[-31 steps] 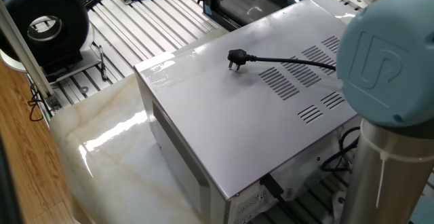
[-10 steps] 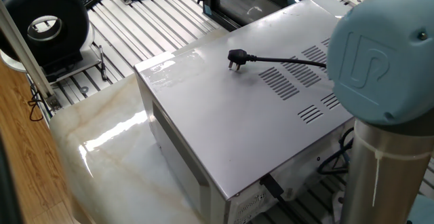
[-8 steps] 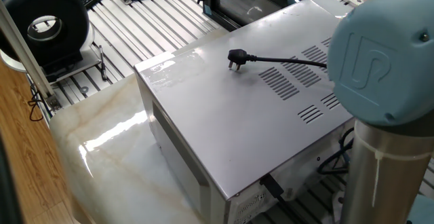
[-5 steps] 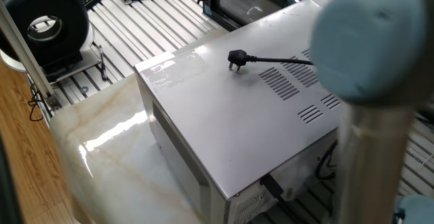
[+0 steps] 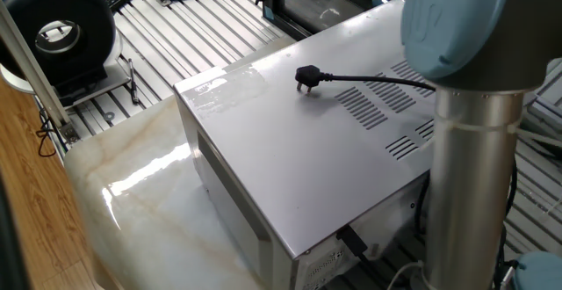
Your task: Close the microwave door
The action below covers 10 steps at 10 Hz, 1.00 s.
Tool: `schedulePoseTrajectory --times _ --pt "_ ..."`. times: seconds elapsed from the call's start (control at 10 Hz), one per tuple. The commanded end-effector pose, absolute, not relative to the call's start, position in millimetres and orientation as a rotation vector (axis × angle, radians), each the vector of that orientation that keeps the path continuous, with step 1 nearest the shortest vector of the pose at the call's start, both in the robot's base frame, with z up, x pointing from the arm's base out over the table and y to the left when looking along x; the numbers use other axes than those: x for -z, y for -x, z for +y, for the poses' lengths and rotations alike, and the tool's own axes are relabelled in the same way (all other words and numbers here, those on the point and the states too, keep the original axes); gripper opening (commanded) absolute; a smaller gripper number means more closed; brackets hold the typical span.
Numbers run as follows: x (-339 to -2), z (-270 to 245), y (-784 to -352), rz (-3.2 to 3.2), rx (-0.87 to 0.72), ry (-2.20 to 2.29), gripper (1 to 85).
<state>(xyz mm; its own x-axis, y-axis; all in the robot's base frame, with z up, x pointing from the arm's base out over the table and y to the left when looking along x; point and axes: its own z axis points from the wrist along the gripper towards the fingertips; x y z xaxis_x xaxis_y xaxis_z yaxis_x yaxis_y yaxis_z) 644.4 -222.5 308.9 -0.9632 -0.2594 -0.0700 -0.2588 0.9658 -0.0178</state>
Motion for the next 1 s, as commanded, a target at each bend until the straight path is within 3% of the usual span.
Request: schedulePoseTrajectory --times 0.0,0.9 --pt "-286.8 -247.3 -649.9 2.995 -0.003 0.476 1.0" --pt "-240.1 -228.4 -678.5 2.886 -0.093 0.563 1.0"
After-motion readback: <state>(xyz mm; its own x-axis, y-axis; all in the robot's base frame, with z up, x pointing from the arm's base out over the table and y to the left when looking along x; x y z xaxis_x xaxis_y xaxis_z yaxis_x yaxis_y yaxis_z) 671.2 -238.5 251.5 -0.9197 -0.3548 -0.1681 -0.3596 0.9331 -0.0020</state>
